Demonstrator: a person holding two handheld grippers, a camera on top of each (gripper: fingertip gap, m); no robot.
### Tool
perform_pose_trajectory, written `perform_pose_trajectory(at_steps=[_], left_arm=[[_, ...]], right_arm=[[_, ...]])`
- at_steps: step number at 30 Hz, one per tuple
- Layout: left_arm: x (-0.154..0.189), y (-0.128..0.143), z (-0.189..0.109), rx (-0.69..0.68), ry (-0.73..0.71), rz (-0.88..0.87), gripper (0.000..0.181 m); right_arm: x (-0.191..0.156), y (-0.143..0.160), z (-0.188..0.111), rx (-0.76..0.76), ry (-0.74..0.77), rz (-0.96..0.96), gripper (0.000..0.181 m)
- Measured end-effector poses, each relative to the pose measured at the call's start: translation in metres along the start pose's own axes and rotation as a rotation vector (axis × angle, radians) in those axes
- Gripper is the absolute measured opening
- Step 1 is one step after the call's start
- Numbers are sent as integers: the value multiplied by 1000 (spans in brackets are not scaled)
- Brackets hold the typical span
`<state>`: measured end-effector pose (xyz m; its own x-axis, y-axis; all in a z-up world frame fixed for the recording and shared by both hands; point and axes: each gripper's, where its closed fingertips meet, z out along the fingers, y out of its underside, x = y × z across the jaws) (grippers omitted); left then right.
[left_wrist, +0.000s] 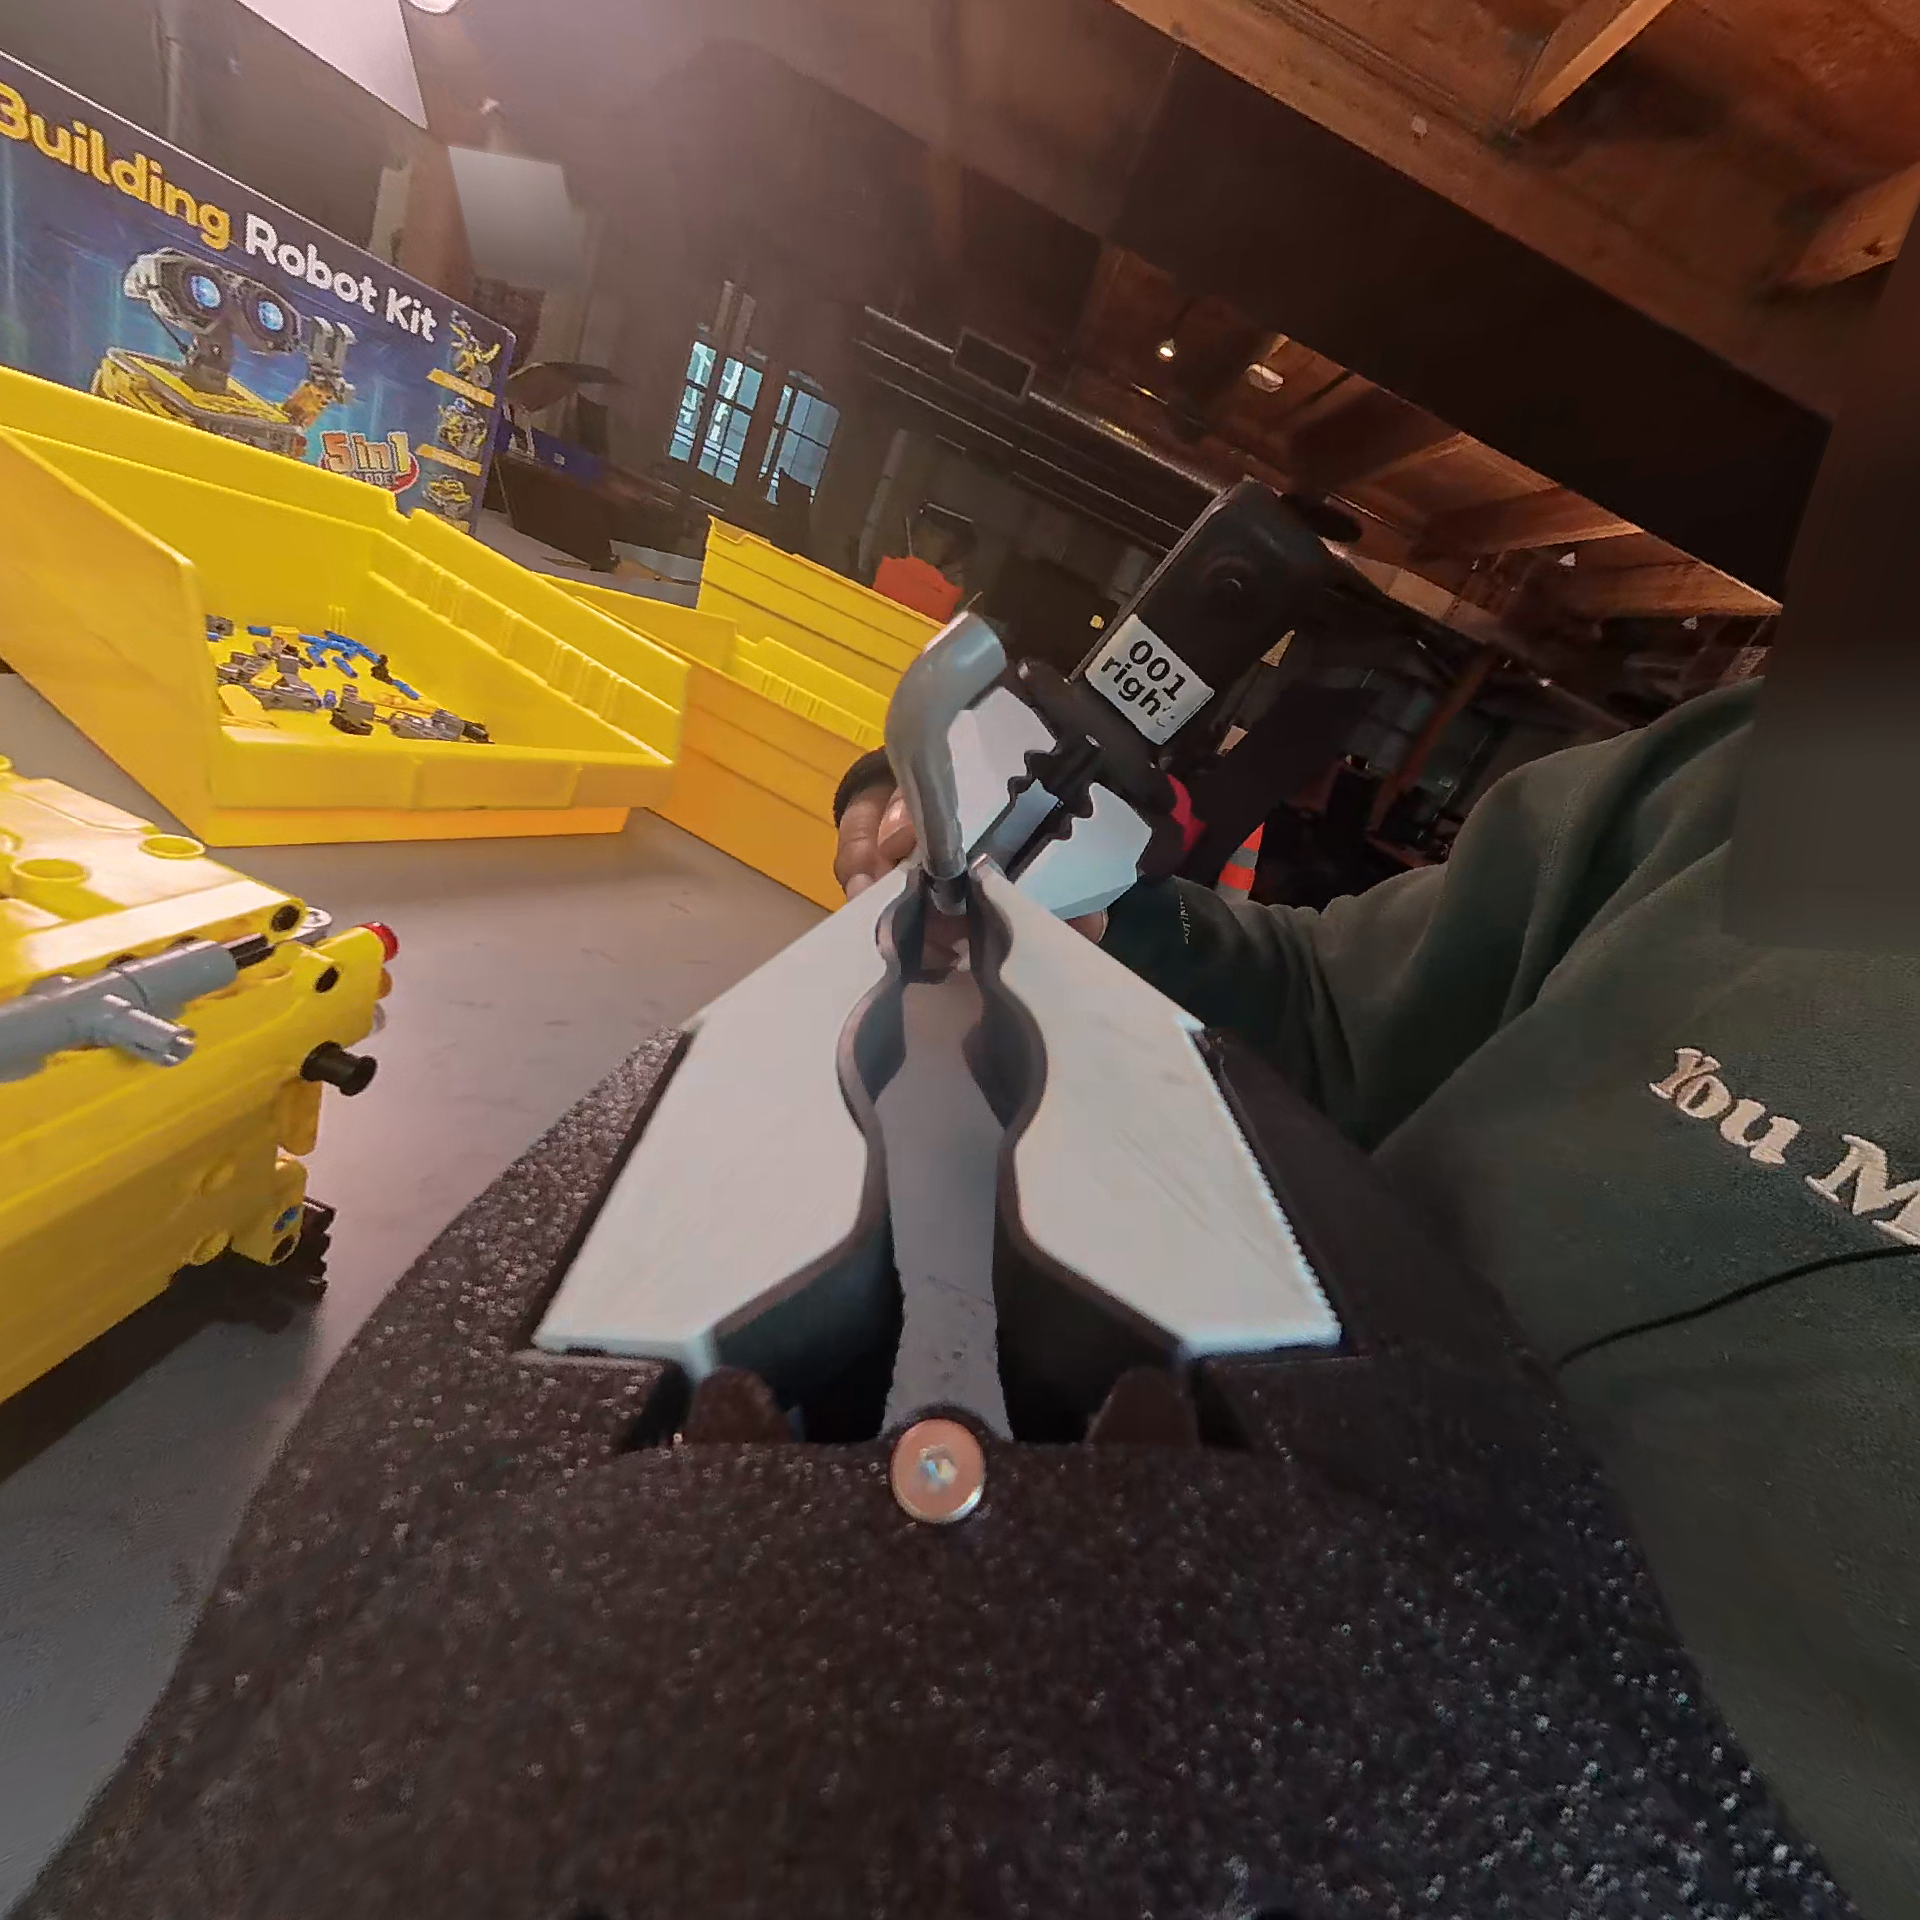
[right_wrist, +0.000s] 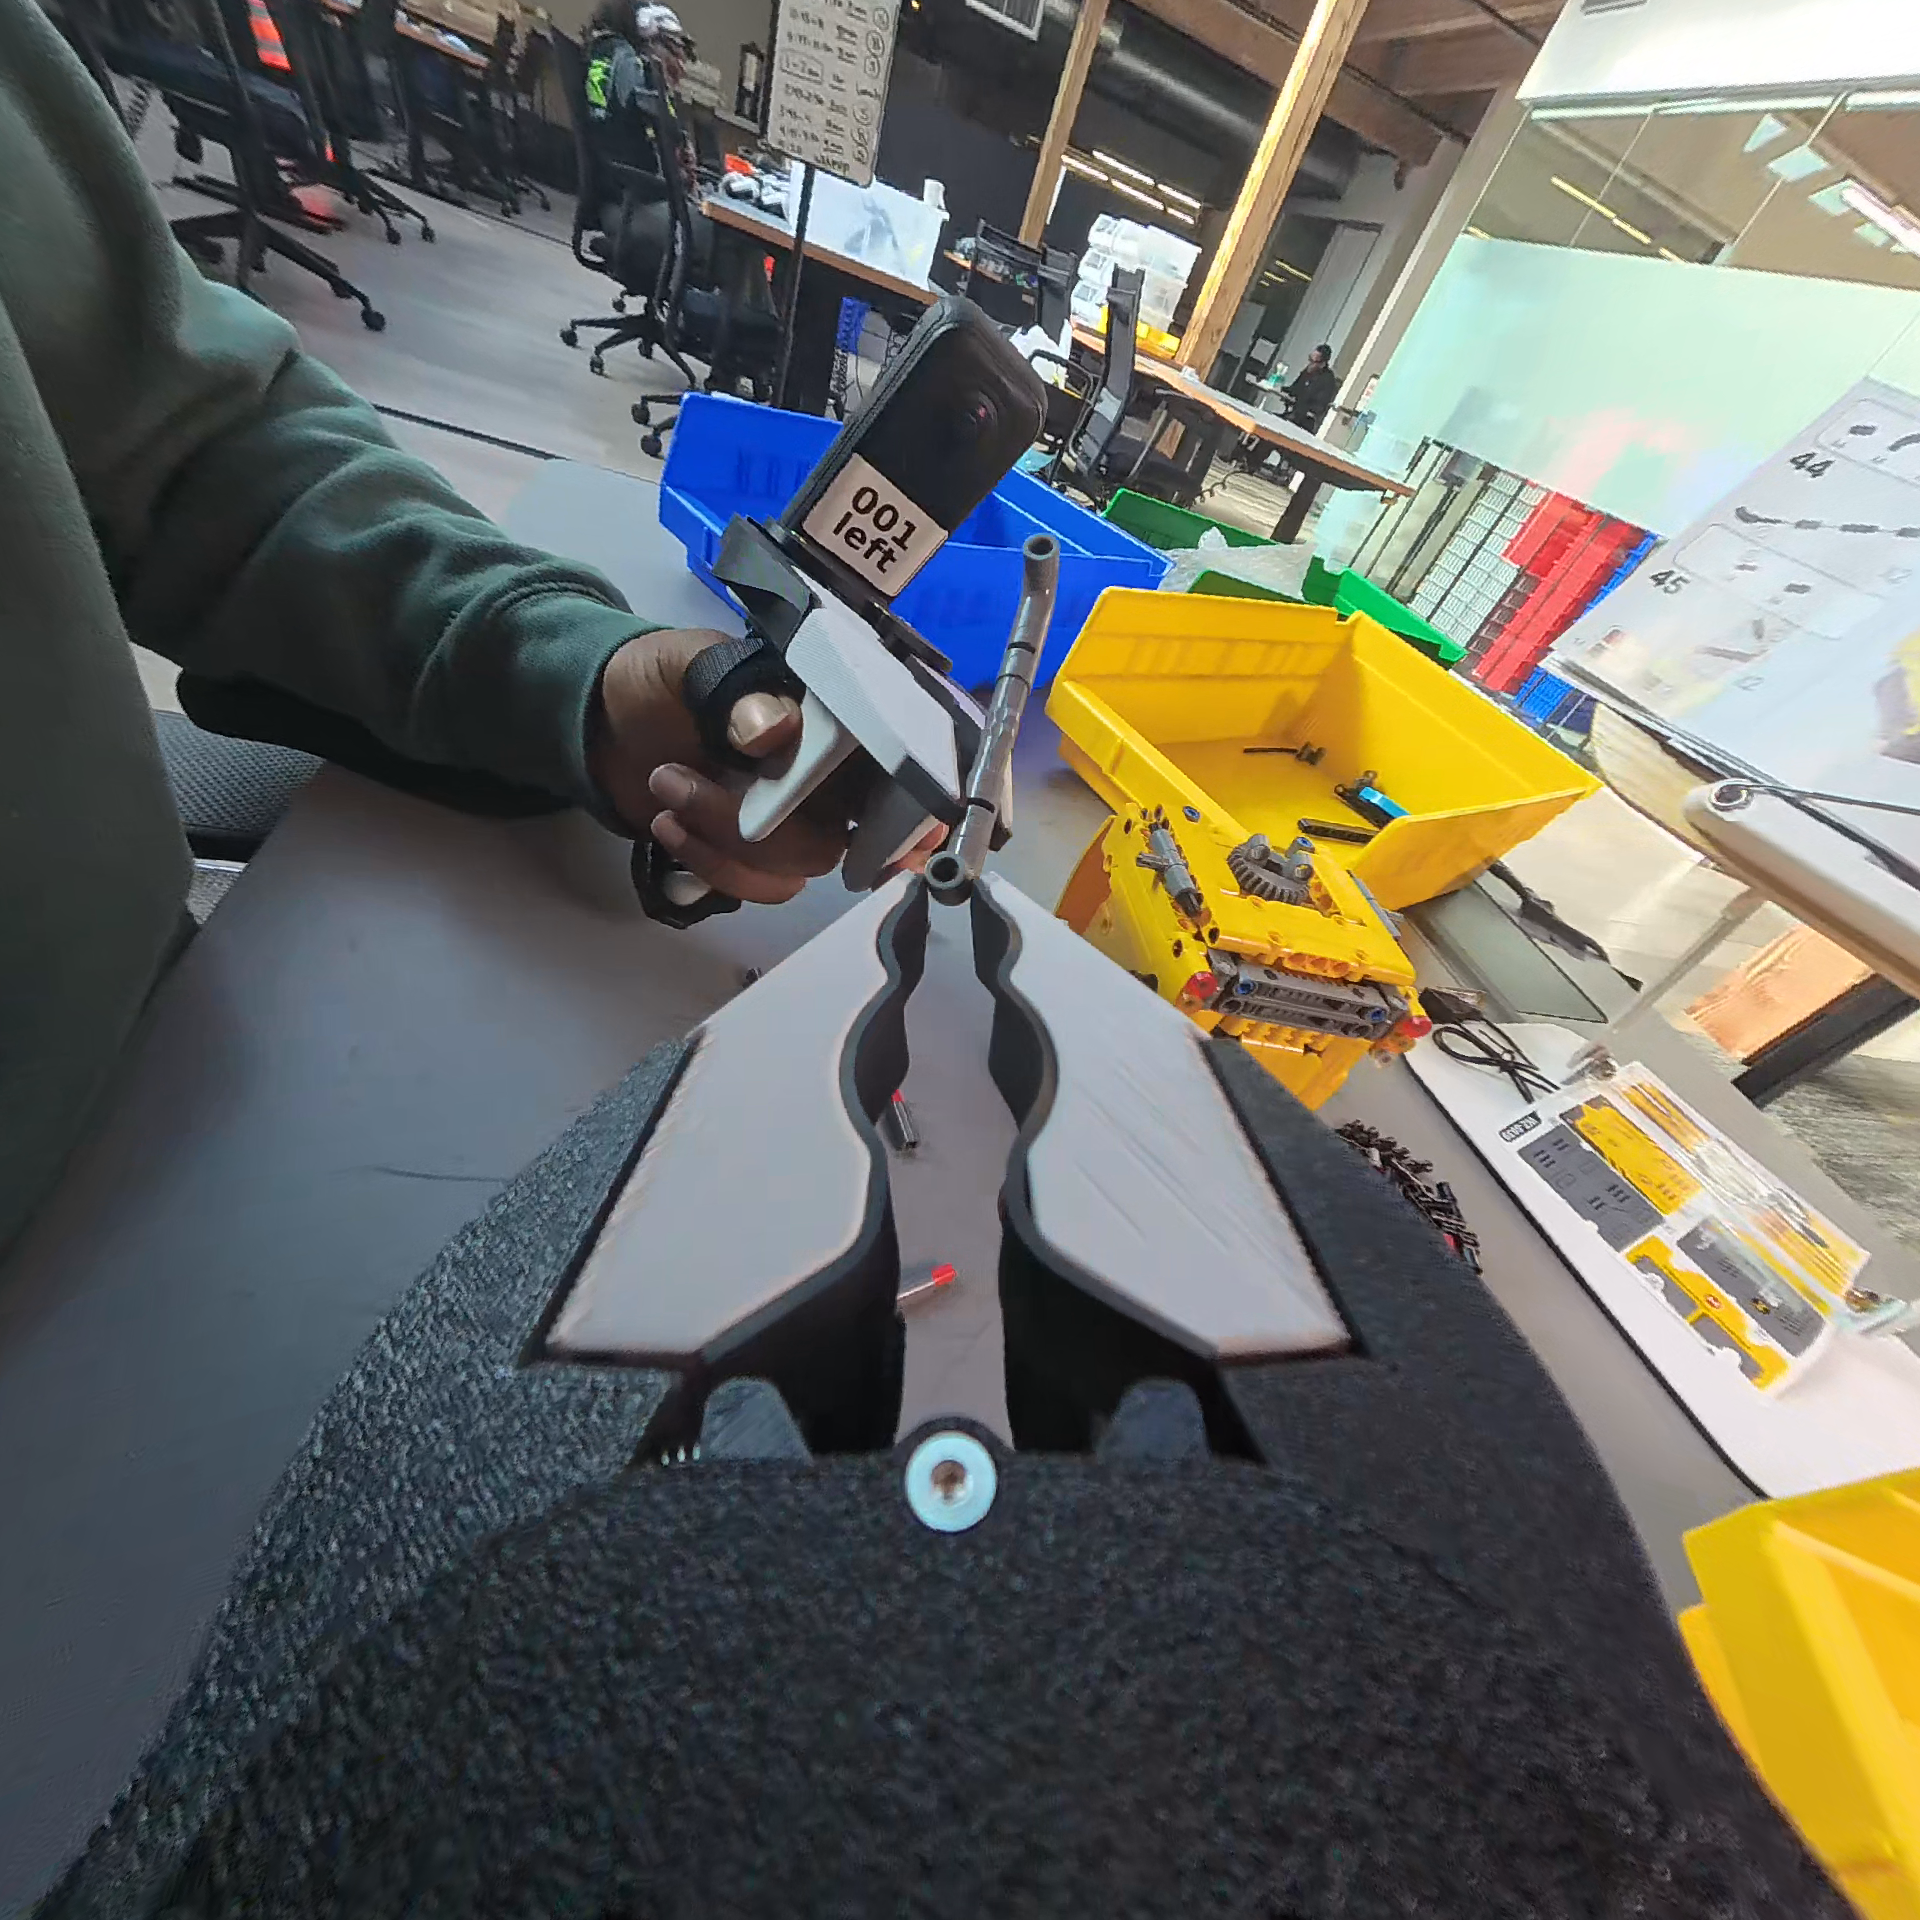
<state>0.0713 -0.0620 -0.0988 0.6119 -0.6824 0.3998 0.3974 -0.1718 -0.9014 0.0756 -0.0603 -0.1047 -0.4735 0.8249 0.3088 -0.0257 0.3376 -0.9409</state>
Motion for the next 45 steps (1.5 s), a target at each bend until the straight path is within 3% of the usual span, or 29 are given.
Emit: perform_pose_trajectory(at_steps=[6, 14, 16, 19, 21, 25, 33, 45], left_arm=[[6, 4, 1, -28, 44, 65, 15], [7, 10, 2, -76, 36, 123, 6], [-2, 9, 1, -87, -14, 137, 7], [-25, -1, -12, -94, -145, 175, 7], [-41, -6, -22, -103, -244, 213, 6], [-57, -11, -33, -103, -340, 213, 6], [-58, -10, -34, -117, -360, 213, 7], [-55, -11, -35, -118, -352, 195, 7]], right_arm=[[-4, -2, -2, 42, -49, 63, 7], [-8, 3, 3, 33, -79, 115, 7], [-1, 15, 3, -34, -50, 134, 7], [12, 62, -3, -312, 25, 221, 15], [5, 90, -8, -479, 25, 318, 20], [-11, 120, -5, -643, 67, 375, 22], [-14, 140, 6, -753, 112, 397, 22], [-18, 139, 9, -775, 123, 409, 13]])
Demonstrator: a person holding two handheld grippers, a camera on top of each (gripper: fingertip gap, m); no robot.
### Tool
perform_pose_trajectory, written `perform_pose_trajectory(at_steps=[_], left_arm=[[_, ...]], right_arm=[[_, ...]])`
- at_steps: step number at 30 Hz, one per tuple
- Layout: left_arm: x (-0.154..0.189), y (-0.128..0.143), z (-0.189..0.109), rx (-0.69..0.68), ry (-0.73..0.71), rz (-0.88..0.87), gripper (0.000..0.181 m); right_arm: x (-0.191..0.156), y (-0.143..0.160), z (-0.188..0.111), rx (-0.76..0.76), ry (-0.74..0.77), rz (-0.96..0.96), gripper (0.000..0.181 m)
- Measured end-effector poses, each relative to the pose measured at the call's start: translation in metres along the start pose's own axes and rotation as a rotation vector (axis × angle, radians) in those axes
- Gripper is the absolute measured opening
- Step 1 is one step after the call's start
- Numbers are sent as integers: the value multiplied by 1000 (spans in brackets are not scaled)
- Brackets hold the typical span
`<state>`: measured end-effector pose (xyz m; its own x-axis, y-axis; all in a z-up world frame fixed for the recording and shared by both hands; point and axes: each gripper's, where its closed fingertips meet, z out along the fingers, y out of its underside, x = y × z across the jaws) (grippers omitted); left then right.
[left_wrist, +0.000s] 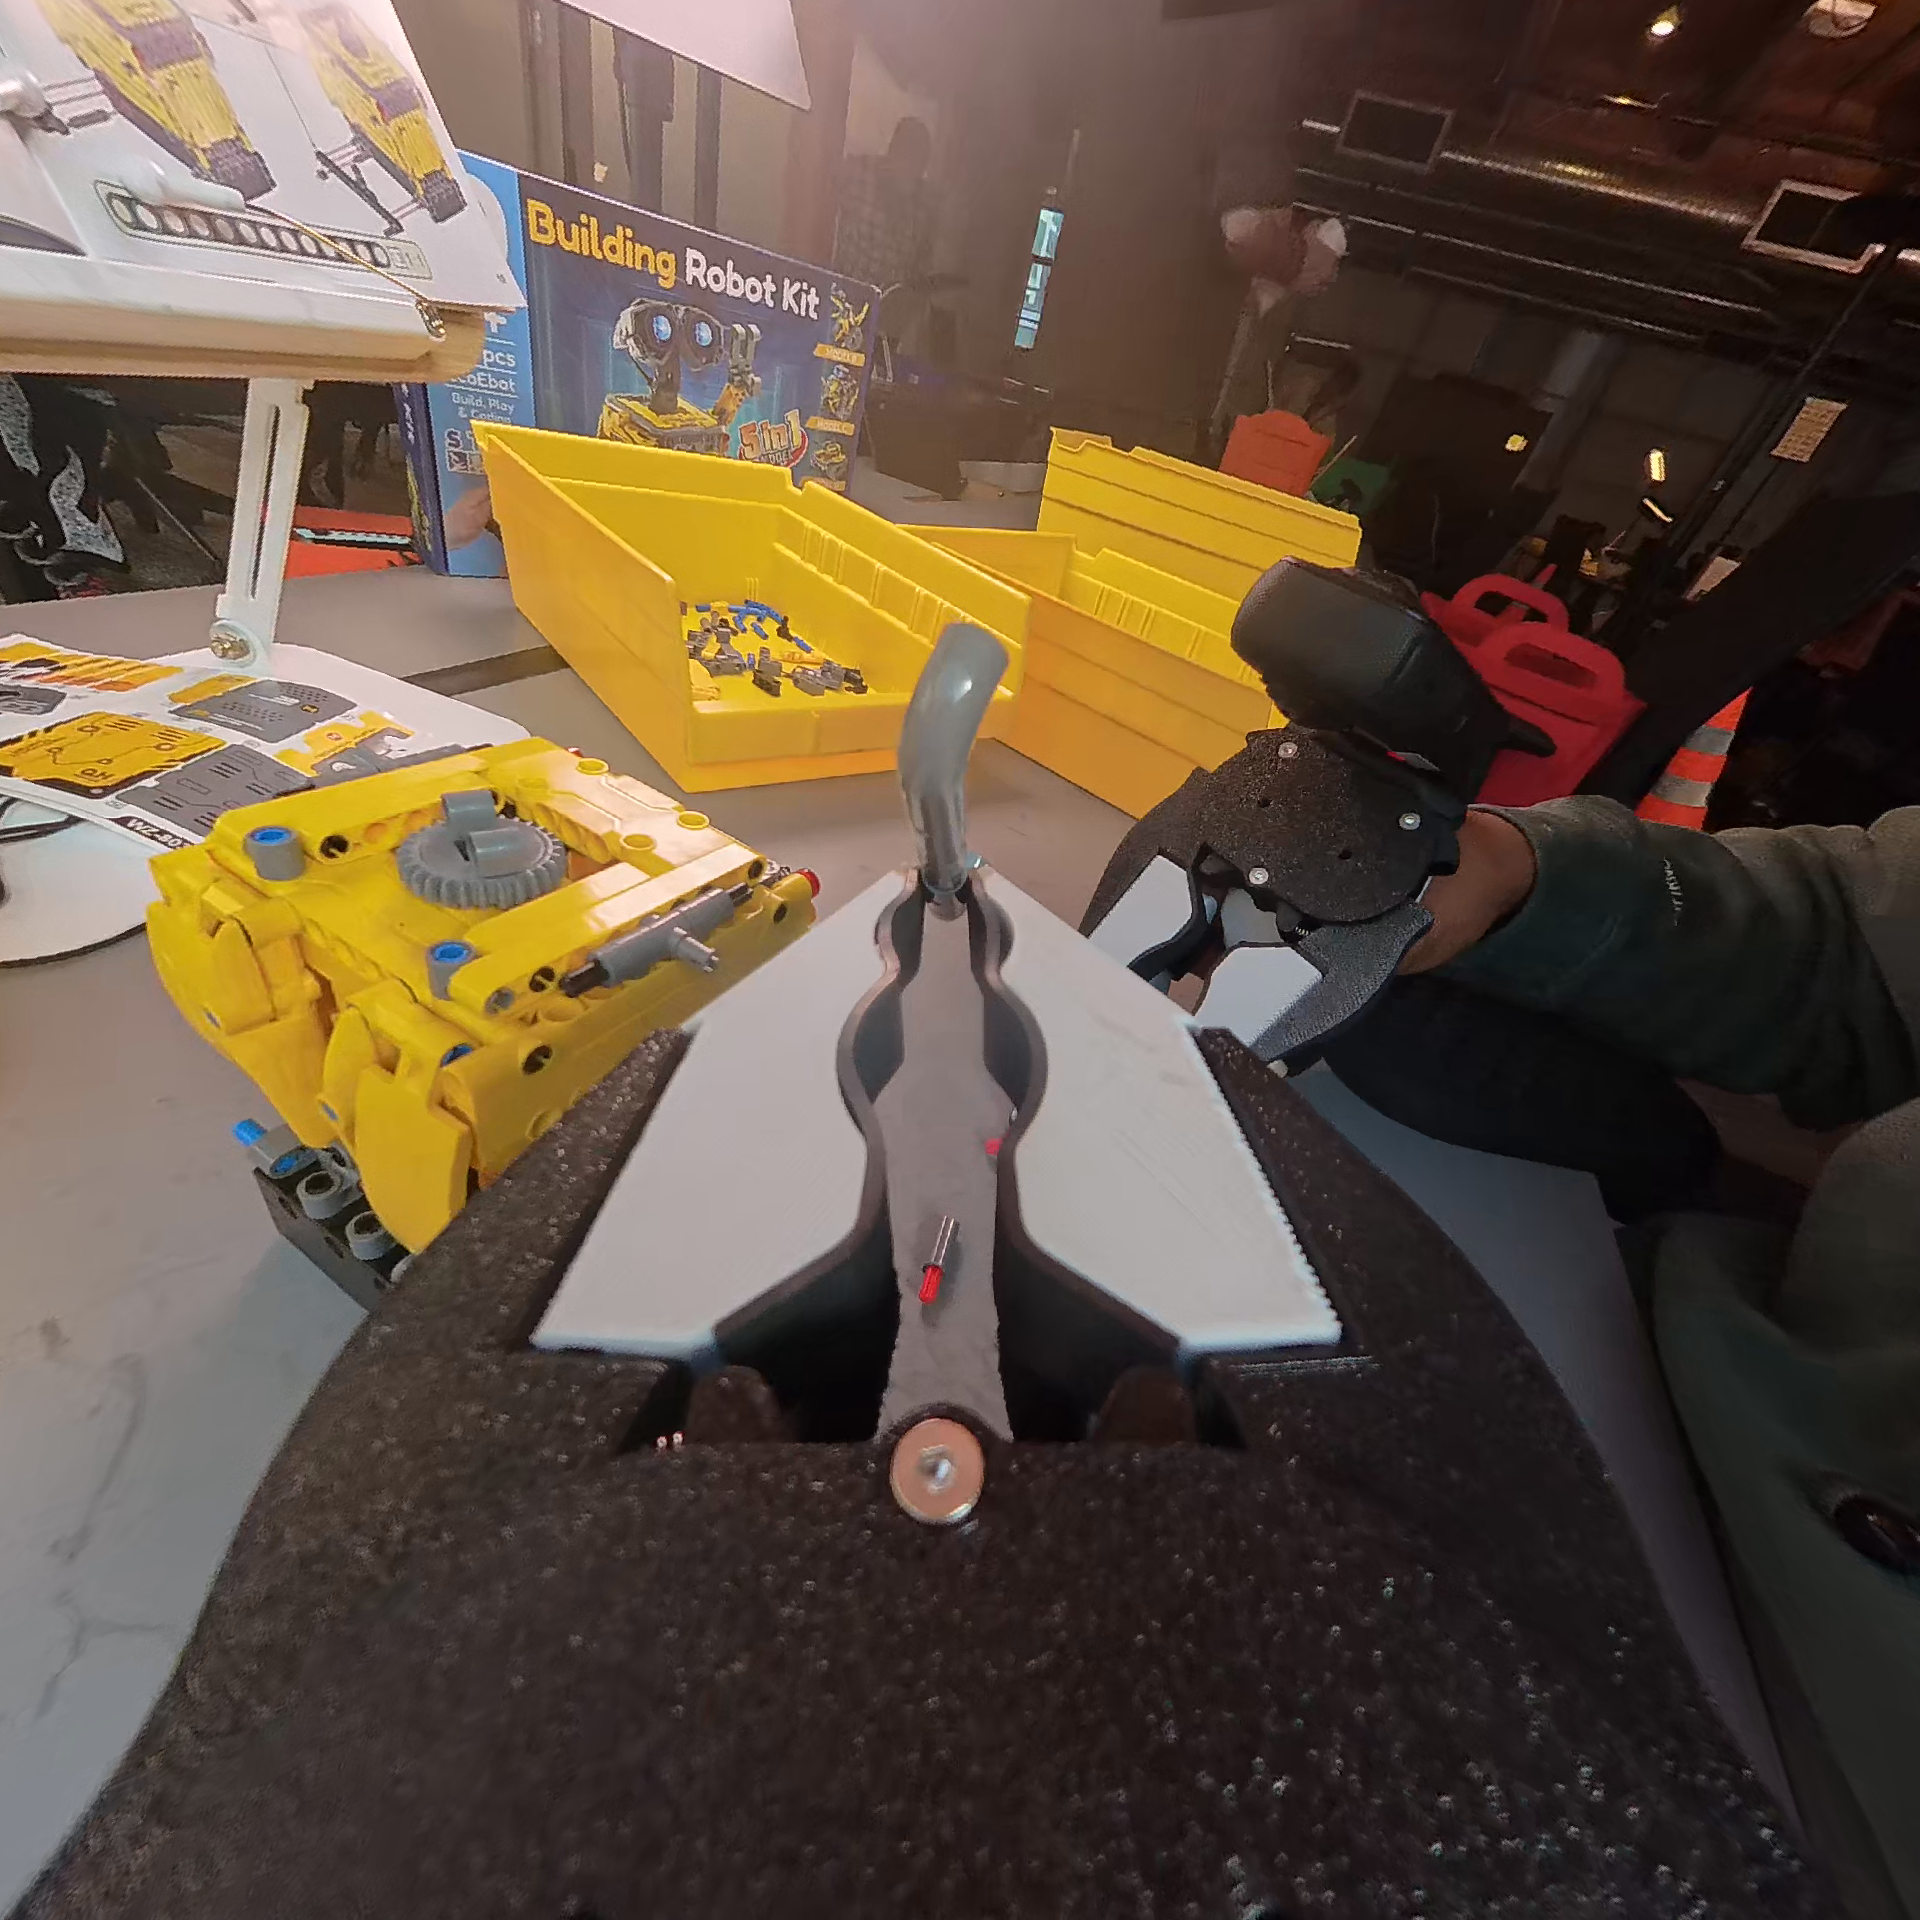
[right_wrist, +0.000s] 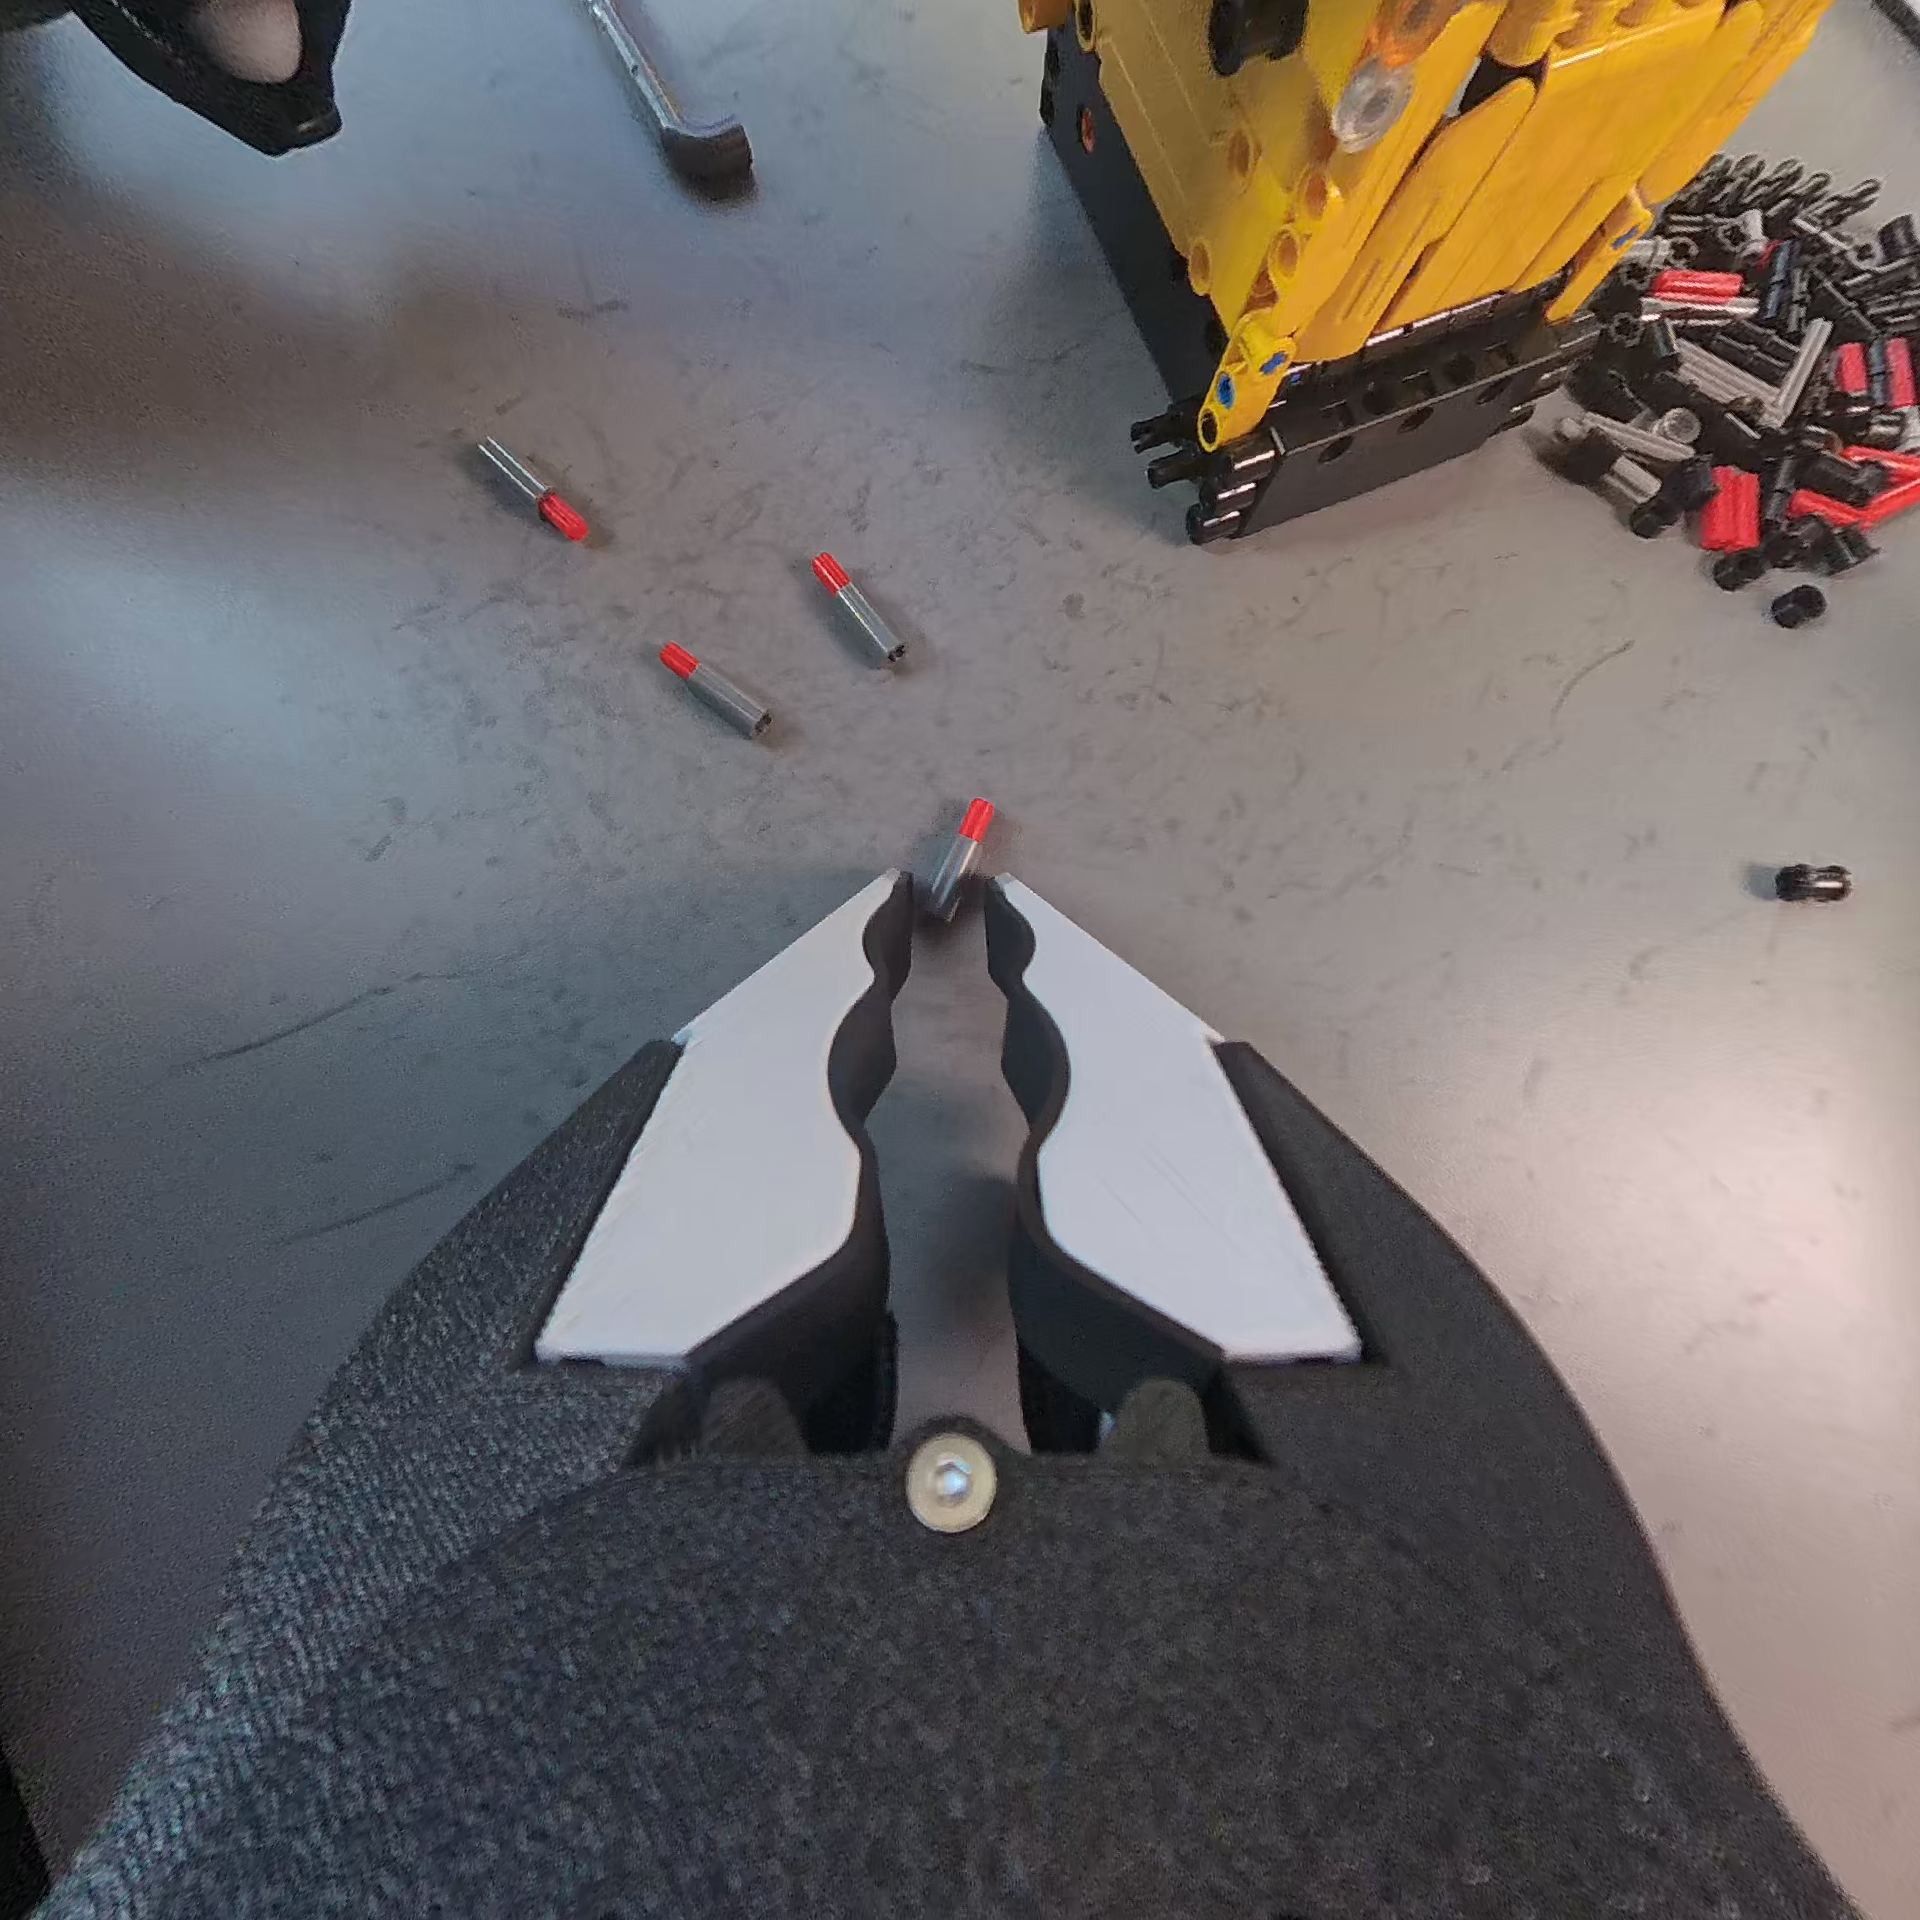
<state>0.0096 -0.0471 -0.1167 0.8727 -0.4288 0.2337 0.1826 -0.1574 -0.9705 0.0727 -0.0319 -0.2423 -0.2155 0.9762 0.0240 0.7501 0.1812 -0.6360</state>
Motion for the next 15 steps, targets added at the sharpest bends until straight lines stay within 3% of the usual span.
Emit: perform_pose_trajectory(at_steps=[15], left_arm=[[0, 5, 2, -23, 10, -13, 6]], right_arm=[[-1, -1, 1, 9, -17, -9, 10]])
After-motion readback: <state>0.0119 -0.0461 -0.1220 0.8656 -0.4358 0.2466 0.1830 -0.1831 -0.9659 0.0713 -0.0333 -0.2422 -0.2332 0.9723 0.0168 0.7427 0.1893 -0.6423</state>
